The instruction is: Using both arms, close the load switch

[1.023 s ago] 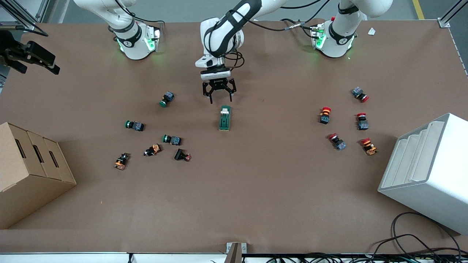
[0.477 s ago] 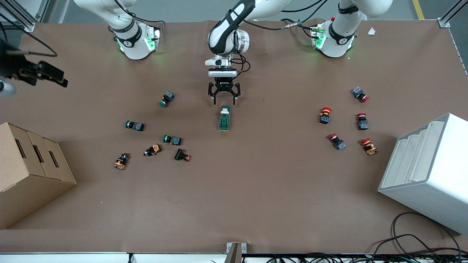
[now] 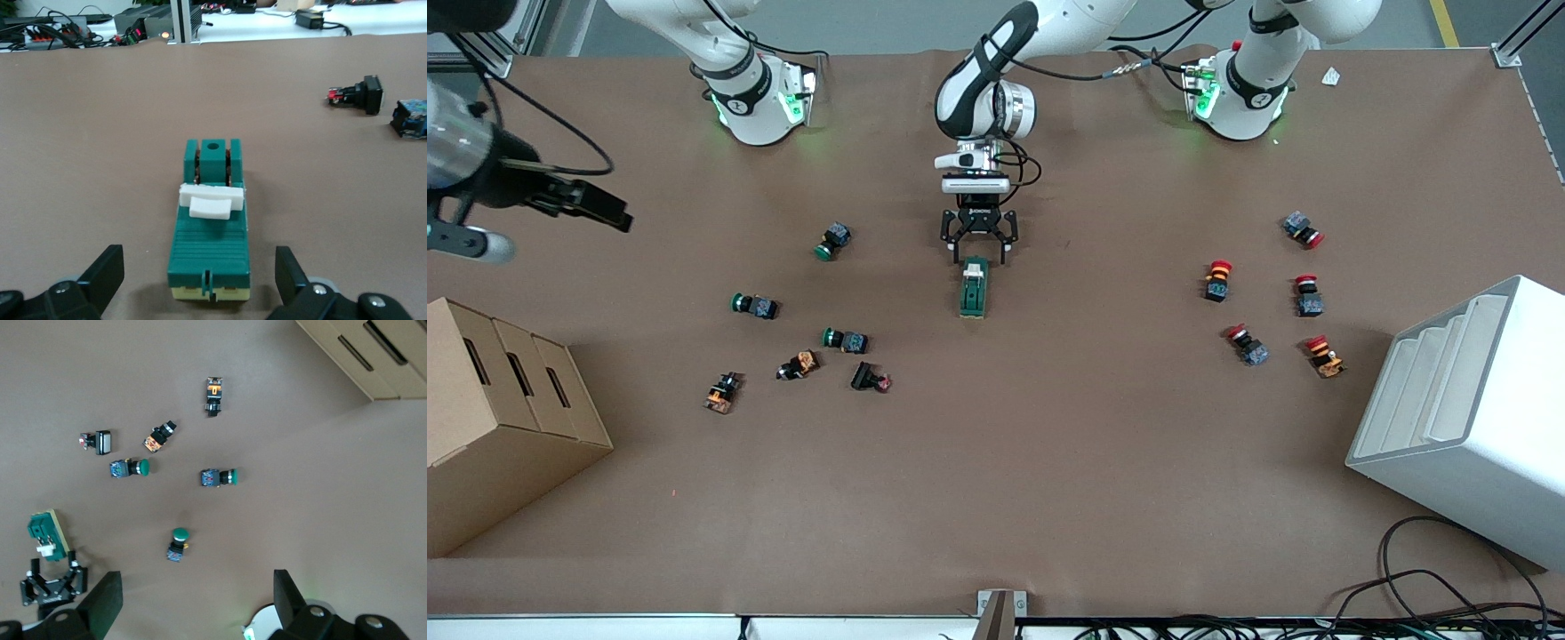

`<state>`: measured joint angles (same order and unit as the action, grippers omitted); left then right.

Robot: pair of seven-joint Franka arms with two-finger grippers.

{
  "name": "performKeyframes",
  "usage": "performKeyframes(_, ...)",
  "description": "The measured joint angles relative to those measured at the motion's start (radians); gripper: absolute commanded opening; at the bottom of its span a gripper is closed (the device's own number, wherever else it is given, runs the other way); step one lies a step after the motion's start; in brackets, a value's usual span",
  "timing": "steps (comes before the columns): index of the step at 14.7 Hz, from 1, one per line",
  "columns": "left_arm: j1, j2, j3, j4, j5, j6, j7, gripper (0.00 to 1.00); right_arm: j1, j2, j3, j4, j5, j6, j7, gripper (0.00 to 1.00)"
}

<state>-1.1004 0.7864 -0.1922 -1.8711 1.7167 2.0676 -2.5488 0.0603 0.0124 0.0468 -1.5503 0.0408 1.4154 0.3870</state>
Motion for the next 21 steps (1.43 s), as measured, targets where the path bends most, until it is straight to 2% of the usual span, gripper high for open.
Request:
performKeyframes(2, 0.0, 0.014, 0.0, 0.0, 0.048, -0.03, -0.038, 1.0, 0.009, 0.008, 0.029, -0.021, 0.02, 0.031, 0.104, 1.0)
performKeyframes(5, 0.0, 0.033, 0.0, 0.0, 0.114, -0.059, -0.076, 1.0, 0.047, 0.024, 0.039, -0.077, 0.076, 0.123, 0.241, 1.0)
performKeyframes(9, -0.001, 0.068, 0.001, 0.0, 0.171, -0.108, -0.119, 1.0, 0.153, 0.032, 0.043, -0.183, 0.097, 0.306, 0.437, 1.0)
performKeyframes(11, -0.003, 0.076, 0.0, 0.002, 0.18, -0.126, -0.122, 1.0, 0.227, 0.04, 0.045, -0.237, 0.11, 0.41, 0.532, 1.0)
performKeyframes(15, -0.006, 0.08, 0.0, 0.004, 0.181, -0.133, -0.122, 1.0, 0.332, 0.092, 0.047, -0.298, 0.195, 0.584, 0.645, 1.0)
performKeyframes(21, -0.013, 0.087, 0.0, 0.006, 0.182, -0.151, -0.129, 1.0, 0.495, 0.21, 0.048, -0.387, 0.203, 0.909, 0.815, 1.0)
